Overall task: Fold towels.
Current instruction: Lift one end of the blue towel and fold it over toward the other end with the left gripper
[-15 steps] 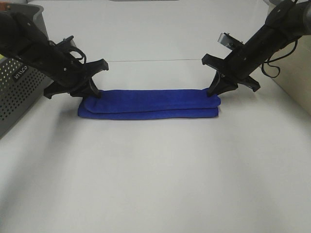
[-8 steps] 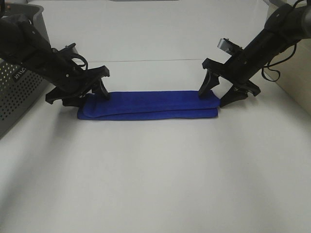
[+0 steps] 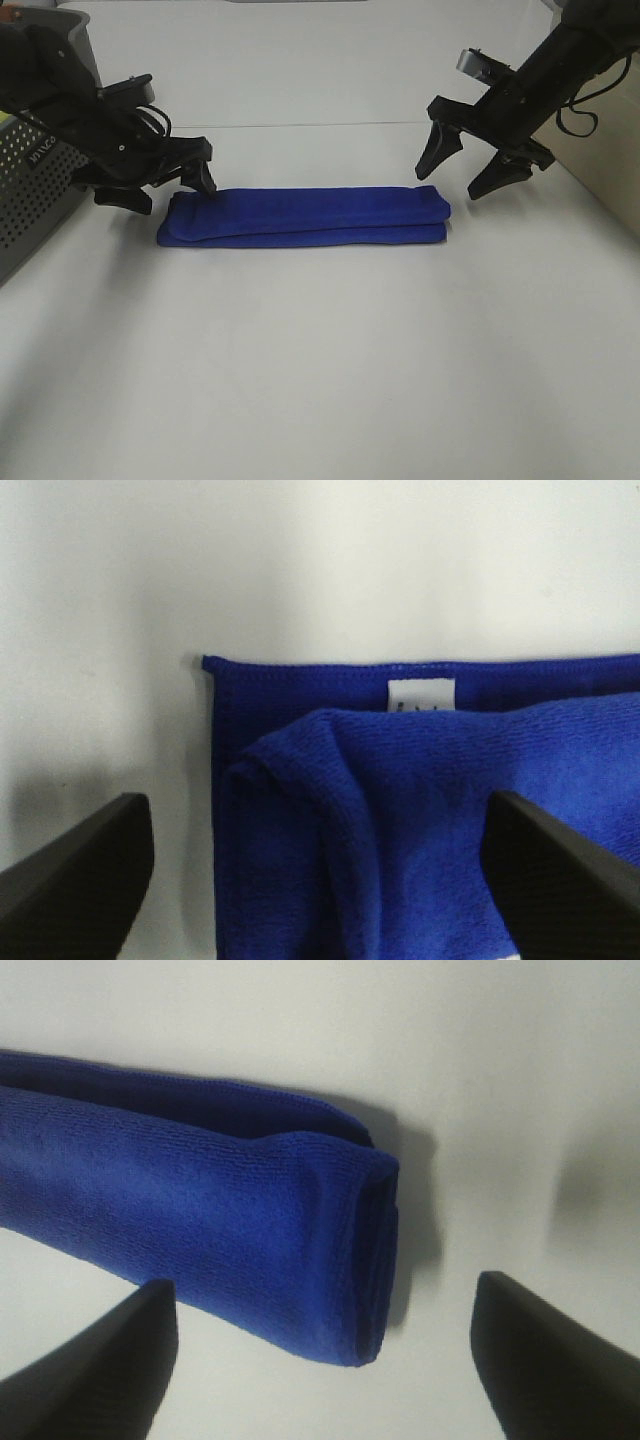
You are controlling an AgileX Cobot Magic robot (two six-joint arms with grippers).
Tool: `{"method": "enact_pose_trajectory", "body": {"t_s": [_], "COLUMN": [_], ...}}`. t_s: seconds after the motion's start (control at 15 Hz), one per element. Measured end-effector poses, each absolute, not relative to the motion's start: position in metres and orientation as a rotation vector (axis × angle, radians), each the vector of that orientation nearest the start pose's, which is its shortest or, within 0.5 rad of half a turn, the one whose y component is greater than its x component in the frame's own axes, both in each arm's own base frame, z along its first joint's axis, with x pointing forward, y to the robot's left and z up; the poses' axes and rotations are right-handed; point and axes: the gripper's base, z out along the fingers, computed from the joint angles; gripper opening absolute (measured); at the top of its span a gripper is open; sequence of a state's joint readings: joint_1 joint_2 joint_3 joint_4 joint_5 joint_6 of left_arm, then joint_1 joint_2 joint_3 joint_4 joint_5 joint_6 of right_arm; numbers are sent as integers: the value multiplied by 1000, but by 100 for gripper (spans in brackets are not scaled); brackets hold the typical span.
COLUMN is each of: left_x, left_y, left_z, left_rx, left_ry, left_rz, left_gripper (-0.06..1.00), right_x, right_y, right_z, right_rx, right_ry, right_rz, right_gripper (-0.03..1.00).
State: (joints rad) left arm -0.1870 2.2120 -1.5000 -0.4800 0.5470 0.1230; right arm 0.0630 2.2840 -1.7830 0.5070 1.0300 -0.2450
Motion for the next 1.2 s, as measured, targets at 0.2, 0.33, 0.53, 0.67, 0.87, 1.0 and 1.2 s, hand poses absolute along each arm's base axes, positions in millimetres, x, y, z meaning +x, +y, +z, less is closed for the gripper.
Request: {"method": "enact_pose_trajectory", "body": {"t_s": [0.2,0.33,0.53,0.67,0.87,1.0,1.2], "left_x": [442,444,446,446,446,446,443], "left_y": [-106,-107,-109,-110,-110,-106,-83], "left_z": [101,98,93,89,88,92,117], "left_rx": [-77,-104,-171,-193,-172,-131,-82], "left_ry": [2769,2761,2748,2751,2749,2754,2794], "left_rz": [-470,-486,-531,-546,-537,-505,-388], "left_gripper": [84,83,56,24,10,10,10], "right_x": [464,464,465,466,466,466,466], "right_y": [67,67,67,67,67,67,67], "right_z": [149,149,149,149,149,149,149], "right_rx": [-106,-106,-102,-100,-100,-100,-100], "right_ry": [2908,2907,2897,2892,2892,2892,2892], "right_rz": [642,640,634,631,631,631,631], "right_gripper": [76,76,76,76,76,76,76]}}
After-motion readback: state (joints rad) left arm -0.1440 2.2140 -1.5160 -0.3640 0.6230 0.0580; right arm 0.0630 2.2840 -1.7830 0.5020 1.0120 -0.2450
